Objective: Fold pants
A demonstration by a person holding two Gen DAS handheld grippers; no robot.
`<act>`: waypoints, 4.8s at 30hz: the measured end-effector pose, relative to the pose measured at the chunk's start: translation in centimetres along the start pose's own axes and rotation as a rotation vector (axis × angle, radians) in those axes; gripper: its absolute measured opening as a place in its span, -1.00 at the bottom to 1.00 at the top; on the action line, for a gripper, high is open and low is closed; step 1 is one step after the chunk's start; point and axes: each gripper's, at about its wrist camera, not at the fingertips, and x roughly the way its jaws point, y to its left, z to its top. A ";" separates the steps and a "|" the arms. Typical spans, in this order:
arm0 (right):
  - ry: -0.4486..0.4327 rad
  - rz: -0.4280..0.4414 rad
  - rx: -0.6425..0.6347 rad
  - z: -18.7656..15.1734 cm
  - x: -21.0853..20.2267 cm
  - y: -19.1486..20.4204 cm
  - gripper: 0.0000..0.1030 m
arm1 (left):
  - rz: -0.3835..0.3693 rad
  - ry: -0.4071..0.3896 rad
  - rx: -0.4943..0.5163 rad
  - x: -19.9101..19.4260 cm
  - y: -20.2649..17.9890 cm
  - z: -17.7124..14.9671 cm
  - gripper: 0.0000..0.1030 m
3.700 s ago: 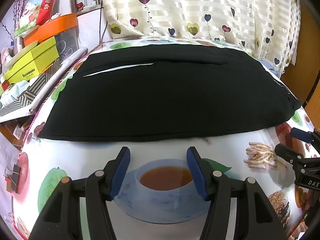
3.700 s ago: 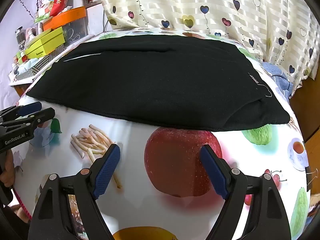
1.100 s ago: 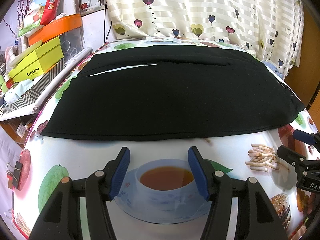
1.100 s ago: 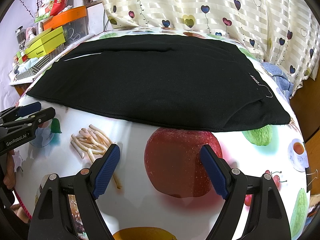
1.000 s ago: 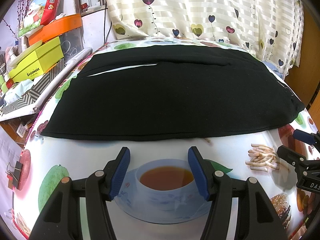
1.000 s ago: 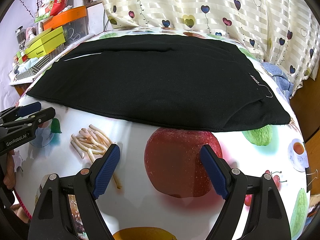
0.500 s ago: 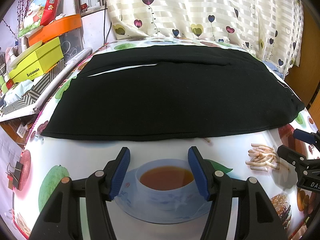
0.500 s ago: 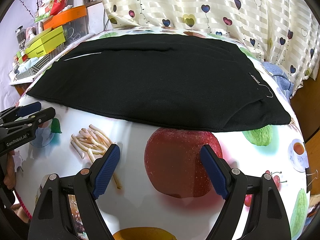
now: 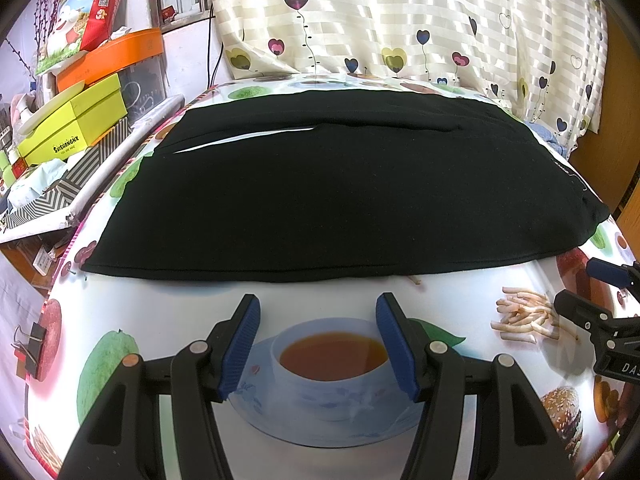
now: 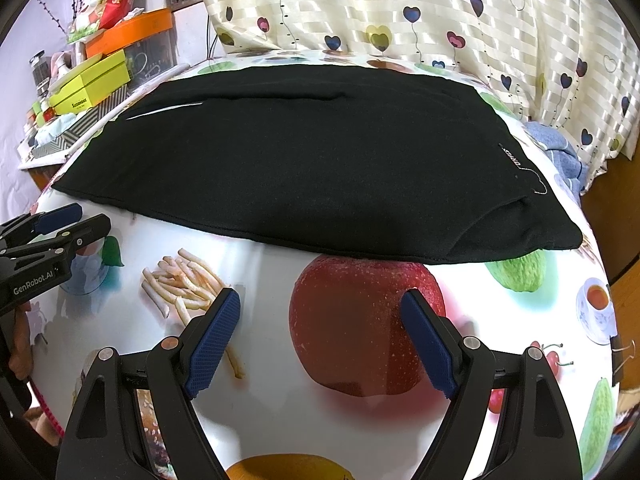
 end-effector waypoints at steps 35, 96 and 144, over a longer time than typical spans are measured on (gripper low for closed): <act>0.029 0.011 -0.014 0.1 0.0 0.4 0.60 | 0.001 0.002 0.001 0.0 0.0 -0.1 0.23; -0.035 0.134 -0.115 12.6 3.5 -0.2 0.60 | -0.011 -0.041 -0.014 3.5 5.7 10.6 0.20; 0.113 0.139 -0.169 30.8 23.2 -7.4 -0.76 | 0.170 0.049 -0.017 20.2 15.9 23.1 -0.46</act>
